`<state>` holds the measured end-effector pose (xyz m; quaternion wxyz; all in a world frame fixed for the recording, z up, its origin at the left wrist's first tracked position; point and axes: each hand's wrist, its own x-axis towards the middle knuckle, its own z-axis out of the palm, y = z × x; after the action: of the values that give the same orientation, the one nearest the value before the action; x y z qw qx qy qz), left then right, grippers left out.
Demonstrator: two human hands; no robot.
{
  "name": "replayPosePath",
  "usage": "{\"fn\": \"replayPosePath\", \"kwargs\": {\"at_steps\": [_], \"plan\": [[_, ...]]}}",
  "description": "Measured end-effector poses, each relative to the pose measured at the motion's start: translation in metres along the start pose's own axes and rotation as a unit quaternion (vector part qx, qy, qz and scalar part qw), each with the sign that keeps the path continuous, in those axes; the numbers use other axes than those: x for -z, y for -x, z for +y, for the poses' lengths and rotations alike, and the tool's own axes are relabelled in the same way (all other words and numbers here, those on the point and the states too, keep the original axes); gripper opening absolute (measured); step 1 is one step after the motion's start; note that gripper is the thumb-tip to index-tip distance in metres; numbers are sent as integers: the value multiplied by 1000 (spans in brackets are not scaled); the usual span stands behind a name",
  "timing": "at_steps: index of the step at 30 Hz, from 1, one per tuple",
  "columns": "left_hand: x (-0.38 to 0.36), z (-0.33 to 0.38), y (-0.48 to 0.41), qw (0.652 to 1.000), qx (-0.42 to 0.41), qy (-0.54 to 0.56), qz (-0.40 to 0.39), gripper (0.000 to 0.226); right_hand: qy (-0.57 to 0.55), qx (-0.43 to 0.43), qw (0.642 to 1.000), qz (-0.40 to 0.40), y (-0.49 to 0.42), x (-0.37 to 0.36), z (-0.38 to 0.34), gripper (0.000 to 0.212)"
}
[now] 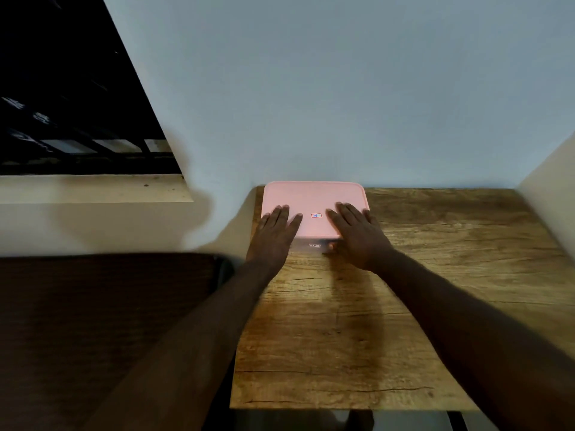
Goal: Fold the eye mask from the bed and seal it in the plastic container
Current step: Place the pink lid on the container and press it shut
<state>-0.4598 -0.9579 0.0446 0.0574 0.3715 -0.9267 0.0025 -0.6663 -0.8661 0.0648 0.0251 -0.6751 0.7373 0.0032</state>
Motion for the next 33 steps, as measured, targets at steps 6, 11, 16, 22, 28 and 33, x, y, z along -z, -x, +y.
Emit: {"fn": "replayPosePath", "kwargs": {"at_steps": [6,11,16,22,28,33], "plan": [[1,-7,-24,1000,14,2,6,75,8,7,1000,2,-26,5,9,76],[1,-12,-38,1000,18,-2,6,79,3,11,1000,-5,-43,8,15,76],[0,-17,-51,1000,21,3,8,81,3,12,1000,-11,-57,9,19,76],[-2,-20,-57,1000,23,-1,15,80,1,19,1000,-16,-66,9,23,77],[-1,-20,-63,1000,28,-1,13,78,-7,27,999,-16,-75,10,28,76],[-1,-21,-66,999,32,4,13,79,-5,26,1000,-9,-78,9,29,76]]}}
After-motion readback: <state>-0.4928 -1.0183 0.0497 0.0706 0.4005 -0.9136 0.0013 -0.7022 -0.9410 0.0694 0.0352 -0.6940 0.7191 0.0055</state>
